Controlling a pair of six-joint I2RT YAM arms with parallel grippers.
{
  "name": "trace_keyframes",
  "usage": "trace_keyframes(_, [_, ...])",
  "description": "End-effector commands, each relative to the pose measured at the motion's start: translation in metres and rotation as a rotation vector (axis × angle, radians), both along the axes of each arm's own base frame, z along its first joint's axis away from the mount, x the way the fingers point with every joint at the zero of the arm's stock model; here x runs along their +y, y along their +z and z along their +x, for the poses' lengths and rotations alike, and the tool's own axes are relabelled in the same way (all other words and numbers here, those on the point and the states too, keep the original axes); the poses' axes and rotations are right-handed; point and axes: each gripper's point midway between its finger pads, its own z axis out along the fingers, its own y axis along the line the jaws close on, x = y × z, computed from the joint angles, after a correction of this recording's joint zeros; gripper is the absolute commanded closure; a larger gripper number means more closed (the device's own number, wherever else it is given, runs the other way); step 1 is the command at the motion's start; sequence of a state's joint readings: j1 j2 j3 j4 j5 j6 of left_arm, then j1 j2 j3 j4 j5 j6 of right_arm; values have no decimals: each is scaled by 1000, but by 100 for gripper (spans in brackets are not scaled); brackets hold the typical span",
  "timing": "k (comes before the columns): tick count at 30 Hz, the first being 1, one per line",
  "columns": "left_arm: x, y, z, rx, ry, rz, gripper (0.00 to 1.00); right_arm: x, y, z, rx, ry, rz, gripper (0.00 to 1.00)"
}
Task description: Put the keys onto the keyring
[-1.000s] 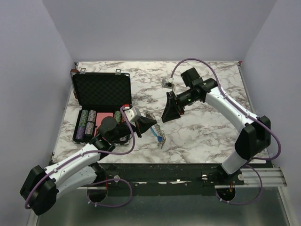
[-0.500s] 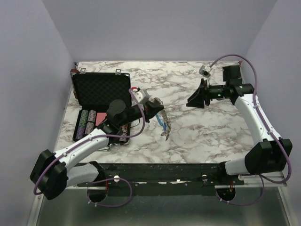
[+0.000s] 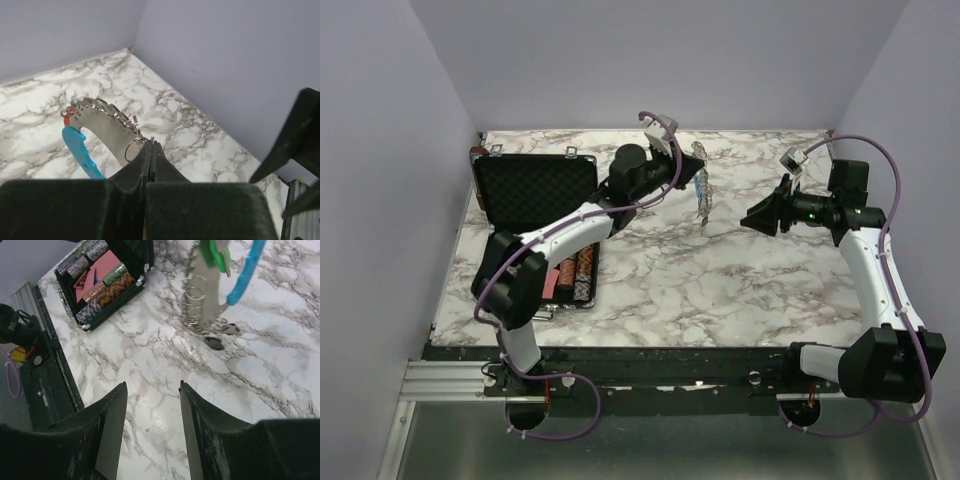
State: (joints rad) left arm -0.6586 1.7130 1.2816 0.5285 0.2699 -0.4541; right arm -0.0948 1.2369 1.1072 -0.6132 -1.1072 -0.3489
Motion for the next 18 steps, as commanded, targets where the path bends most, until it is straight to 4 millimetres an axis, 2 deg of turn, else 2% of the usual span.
trace_keyframes(1, [-22, -28, 39, 181, 50, -13, 100, -7, -3, 1, -21, -29, 1, 45])
trace_keyframes(4, [-29, -53, 49, 280, 65, -1, 100, -8, -3, -1, -25, -33, 3, 45])
trace_keyframes(8, [-21, -81, 48, 358, 105, 39, 100, -9, -5, -3, -25, -36, 1, 45])
trace_keyframes(13, [-10, -99, 42, 413, 100, 102, 100, -9, -8, -4, -27, -32, 5, 44])
trace_keyframes(18, [-1, -107, 30, 423, 86, 155, 100, -11, -13, -6, -26, -43, -8, 44])
